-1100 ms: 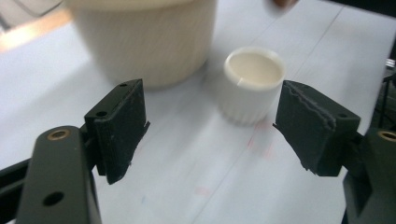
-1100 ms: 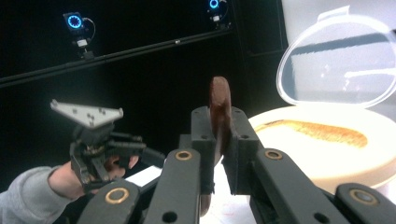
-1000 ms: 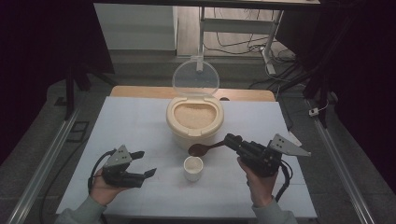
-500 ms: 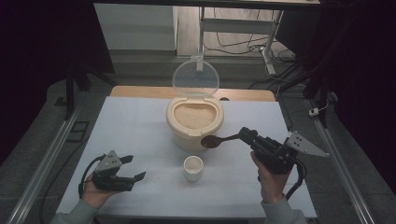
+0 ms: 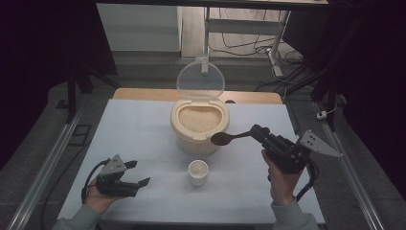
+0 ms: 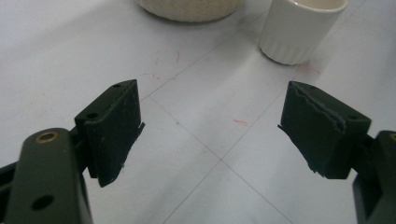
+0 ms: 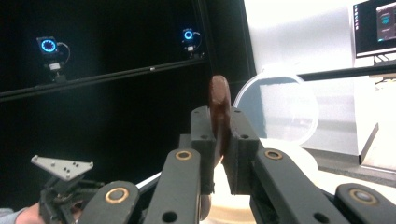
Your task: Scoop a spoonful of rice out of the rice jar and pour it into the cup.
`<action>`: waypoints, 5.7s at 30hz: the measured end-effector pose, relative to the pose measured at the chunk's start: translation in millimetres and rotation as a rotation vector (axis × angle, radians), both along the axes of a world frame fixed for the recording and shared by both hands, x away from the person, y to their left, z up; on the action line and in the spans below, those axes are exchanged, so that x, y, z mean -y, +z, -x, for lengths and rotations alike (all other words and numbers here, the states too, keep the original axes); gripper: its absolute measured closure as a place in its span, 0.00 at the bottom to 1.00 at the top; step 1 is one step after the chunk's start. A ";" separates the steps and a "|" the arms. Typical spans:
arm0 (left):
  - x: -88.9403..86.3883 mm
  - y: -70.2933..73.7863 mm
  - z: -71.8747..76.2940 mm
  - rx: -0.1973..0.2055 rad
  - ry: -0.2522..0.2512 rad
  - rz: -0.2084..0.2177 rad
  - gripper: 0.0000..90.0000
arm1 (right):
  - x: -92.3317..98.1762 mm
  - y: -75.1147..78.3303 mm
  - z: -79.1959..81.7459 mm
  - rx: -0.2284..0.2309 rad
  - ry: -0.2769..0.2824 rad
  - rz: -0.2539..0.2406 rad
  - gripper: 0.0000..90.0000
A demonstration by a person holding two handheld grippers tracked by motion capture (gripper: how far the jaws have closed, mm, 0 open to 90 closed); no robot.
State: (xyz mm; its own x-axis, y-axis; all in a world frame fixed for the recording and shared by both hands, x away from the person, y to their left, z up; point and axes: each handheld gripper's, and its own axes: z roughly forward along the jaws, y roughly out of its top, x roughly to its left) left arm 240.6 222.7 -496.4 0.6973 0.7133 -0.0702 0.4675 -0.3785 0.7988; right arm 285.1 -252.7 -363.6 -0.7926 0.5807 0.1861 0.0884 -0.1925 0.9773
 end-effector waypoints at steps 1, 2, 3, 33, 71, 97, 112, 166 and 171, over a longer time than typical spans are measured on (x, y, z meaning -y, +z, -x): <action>-0.3 -0.2 -0.4 -0.002 0.001 0.000 0.22 | 0.1 3.8 -3.7 0.005 -0.007 -0.003 0.93; -0.4 -0.5 -0.6 -0.003 0.001 -0.001 0.22 | 0.1 3.8 -3.7 0.005 -0.007 -0.003 0.93; -0.4 -0.8 -0.7 -0.005 0.001 -0.002 0.22 | -0.1 5.9 -6.2 0.006 -0.011 -0.007 0.93; 4.1 -5.8 -2.1 -0.045 -0.024 -0.012 0.22 | -56.7 17.3 -98.0 -0.059 -0.215 0.199 0.93; 4.3 -7.4 -2.9 -0.057 -0.026 -0.020 0.22 | -60.7 -40.0 -129.7 -0.386 -0.185 0.025 0.93; 4.3 -7.2 -2.9 -0.055 -0.033 -0.025 0.22 | -36.6 -56.5 -136.2 -0.674 -0.151 -0.319 0.93; 4.7 -7.4 -3.0 -0.054 -0.039 -0.028 0.23 | -27.2 -54.4 -136.2 -0.726 -0.132 -0.406 0.93; 5.1 -8.3 -3.6 -0.062 -0.043 -0.038 0.23 | -14.6 -34.1 -90.2 -0.760 0.035 -0.405 0.93; 4.0 -8.8 -3.9 -0.065 -0.039 -0.033 0.23 | -16.5 -42.8 -81.8 -0.785 0.075 -0.386 0.93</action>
State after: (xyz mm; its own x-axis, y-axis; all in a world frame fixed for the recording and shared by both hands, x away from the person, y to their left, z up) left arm 244.4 218.7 -505.2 0.7196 0.6882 -0.0928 0.5021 -0.4233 0.7541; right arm 367.0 -236.1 -406.4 -0.3865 0.3162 0.8664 0.7335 -0.4641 0.4966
